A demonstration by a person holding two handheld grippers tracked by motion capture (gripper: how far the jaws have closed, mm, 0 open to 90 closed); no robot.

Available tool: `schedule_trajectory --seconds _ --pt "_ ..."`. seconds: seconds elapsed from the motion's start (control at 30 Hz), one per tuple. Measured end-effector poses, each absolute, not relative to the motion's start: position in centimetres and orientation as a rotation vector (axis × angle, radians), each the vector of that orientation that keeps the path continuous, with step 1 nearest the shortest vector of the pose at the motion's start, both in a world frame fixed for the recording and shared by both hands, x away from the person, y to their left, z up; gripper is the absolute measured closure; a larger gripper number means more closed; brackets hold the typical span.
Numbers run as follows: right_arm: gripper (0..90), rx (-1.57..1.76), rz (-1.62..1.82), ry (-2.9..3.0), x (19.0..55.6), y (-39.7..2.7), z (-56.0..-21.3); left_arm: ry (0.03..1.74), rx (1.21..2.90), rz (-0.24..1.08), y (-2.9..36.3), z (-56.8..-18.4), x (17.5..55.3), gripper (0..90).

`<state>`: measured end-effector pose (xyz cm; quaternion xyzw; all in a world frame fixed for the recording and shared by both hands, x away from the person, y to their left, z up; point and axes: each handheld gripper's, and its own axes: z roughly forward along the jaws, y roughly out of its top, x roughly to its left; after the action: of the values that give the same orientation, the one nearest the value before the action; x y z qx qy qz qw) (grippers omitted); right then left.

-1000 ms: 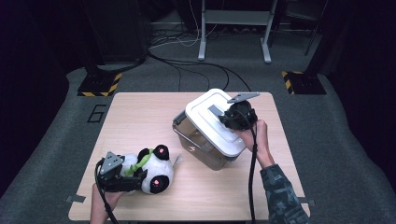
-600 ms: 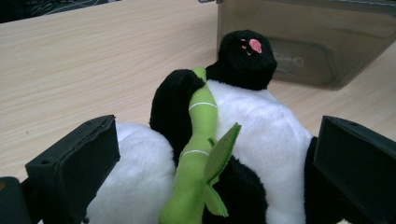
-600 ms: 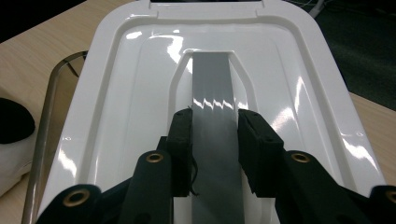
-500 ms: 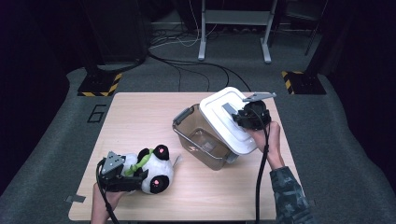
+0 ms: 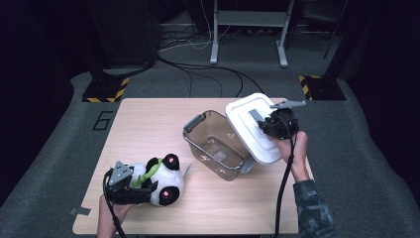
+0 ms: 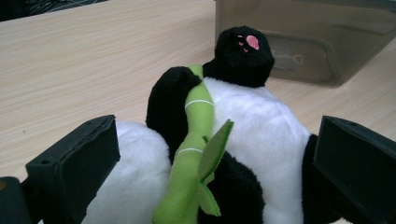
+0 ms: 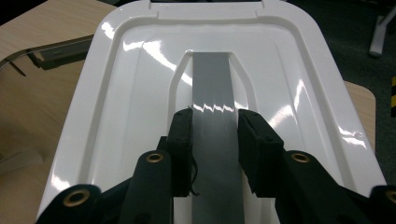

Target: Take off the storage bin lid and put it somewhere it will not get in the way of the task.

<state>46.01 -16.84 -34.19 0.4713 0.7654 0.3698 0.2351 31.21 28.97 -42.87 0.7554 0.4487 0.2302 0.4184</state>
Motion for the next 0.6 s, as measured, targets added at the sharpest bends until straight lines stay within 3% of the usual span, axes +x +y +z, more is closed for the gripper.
schedule_trajectory --seconds 0.6 --pt "66.3 1.438 0.954 1.970 46.6 -20.4 -35.7 1.128 1.909 0.576 28.9 -42.9 31.2 0.0"
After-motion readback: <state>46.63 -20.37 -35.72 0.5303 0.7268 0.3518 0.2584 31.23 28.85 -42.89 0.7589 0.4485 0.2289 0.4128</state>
